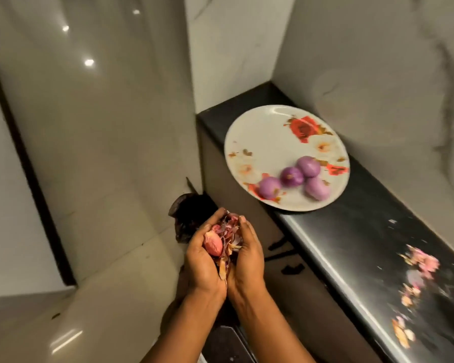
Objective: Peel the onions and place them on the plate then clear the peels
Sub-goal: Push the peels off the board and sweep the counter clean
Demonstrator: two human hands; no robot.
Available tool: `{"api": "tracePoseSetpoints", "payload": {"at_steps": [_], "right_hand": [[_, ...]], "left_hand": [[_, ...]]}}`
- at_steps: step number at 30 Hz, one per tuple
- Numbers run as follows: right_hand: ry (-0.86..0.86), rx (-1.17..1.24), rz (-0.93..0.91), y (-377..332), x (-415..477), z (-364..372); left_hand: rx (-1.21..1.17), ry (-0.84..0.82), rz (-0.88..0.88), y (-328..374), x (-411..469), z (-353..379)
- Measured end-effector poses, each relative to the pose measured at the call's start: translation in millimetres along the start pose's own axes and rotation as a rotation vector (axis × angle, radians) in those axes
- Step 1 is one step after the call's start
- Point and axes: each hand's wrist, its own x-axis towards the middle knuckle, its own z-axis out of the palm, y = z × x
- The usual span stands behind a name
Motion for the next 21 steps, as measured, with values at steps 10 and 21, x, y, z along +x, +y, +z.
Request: {"api": "tracePoseSetpoints", "payload": {"at_steps": [10, 21], "right_hand": [[0.154, -0.062, 0.321, 141.9, 167.4, -25.4], [0.369, -0.261, 0.347, 230.7, 362.4, -102.4]], "left_hand": [[-0.118, 0.318, -0.005, 17.3, 194.4, -83.9], [-0.11, 0.451, -0.133, -43.1, 413.3, -163.0]]}}
